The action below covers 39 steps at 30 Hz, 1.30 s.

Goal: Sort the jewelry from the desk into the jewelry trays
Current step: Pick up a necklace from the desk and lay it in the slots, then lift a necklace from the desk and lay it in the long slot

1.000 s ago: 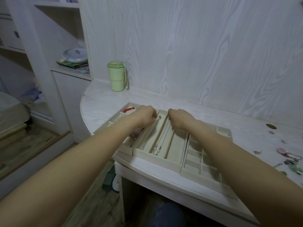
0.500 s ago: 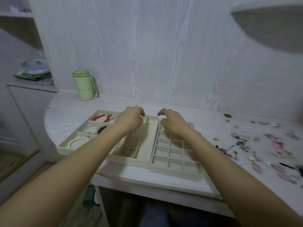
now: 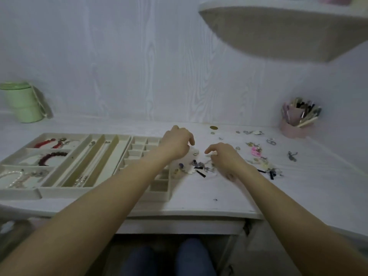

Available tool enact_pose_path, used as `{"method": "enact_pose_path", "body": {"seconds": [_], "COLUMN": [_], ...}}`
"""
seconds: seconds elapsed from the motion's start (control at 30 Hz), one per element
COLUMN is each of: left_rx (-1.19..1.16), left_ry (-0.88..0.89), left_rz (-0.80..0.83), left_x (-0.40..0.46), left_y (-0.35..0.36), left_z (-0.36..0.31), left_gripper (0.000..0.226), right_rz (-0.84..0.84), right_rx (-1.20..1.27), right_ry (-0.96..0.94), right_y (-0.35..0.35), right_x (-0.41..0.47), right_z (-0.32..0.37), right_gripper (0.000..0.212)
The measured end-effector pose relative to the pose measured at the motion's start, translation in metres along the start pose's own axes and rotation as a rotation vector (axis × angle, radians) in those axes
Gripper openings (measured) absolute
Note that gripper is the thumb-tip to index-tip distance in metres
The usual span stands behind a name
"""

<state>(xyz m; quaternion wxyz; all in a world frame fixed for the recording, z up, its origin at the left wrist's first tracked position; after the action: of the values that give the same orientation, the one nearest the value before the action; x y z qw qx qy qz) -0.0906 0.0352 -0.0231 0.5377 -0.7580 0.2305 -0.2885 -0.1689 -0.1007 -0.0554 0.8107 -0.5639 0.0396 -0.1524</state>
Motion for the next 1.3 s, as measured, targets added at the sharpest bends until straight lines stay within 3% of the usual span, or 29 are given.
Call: {"method": "enact_pose_path", "body": {"seconds": [0.23,0.5,0.57,0.67,0.9,1.07,1.3], "left_rx": [0.062,0.145,0.169,0.117,-0.609,-0.823,-1.127], "left_ry": [-0.004,-0.034,-0.038,-0.064,-0.069,-0.085,-0.131], "left_rz": [0.188,0.265,0.284,0.321,0.227,0.128,0.065], "left_x": [0.019,0.033,0.034,0.036,0.031,0.034,0.032], "left_y": [0.034,0.051,0.054,0.053,0.007,-0.016,-0.042], "left_z": [-0.028,-0.037,-0.035,-0.031,-0.027,-0.021,-0.017], "left_gripper": [0.018,0.028,0.029,0.028,0.019,0.008,0.008], "right_rz": [0.038,0.18,0.144,0.081,-0.092,-0.172,-0.126], "right_rx": [-0.075,-0.313,-0.18,0.24,1.011,1.244,1.323], "right_ry": [-0.092,-0.14,-0.111,-0.04,0.066,0.044,-0.022], "right_y": [0.006,0.022,0.017,0.002,-0.021,-0.037,-0.059], "right_x": [0.014,0.042,0.04,0.029,0.017,0.018,0.02], "right_z": [-0.027,-0.032,-0.034,-0.038,-0.019,-0.009,0.007], "right_gripper": [0.011,0.024,0.025,0.023,0.022,0.016,0.02]}}
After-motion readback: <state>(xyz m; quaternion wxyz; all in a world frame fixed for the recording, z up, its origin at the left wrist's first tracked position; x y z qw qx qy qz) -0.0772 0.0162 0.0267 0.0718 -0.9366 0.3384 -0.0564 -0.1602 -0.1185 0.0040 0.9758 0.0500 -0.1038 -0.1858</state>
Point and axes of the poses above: each hand's wrist, its own x-axis towards the middle knuckle, its own y-axis out of the palm, z = x × y, the point moved 3 cm from there along x, towards the middle knuckle, and after that the axes turned 6 degrees about -y, right-handed, at the moved point
